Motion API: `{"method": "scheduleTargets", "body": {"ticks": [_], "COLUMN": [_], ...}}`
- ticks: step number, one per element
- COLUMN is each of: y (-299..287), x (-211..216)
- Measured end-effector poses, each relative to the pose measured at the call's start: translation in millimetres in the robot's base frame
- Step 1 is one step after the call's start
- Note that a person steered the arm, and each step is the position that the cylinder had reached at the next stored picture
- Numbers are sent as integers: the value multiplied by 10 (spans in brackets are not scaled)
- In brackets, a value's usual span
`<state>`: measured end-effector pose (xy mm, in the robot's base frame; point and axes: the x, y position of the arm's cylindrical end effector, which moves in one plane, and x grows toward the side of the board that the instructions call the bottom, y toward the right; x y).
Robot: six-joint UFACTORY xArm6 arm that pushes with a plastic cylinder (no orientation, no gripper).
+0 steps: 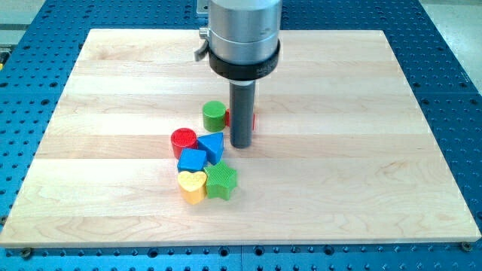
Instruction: Move the red star horizontally right to the green circle
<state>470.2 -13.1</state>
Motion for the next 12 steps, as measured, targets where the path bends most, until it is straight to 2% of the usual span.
{"method": "scheduleTargets", "body": {"ticks": [1,2,3,5,7,8,10,11,12], "y": [-672,-825,-633,365,-383,-323,973,1101,642], "x": [55,-144,-414,-513,-513,-72,-262,-290,-245]}}
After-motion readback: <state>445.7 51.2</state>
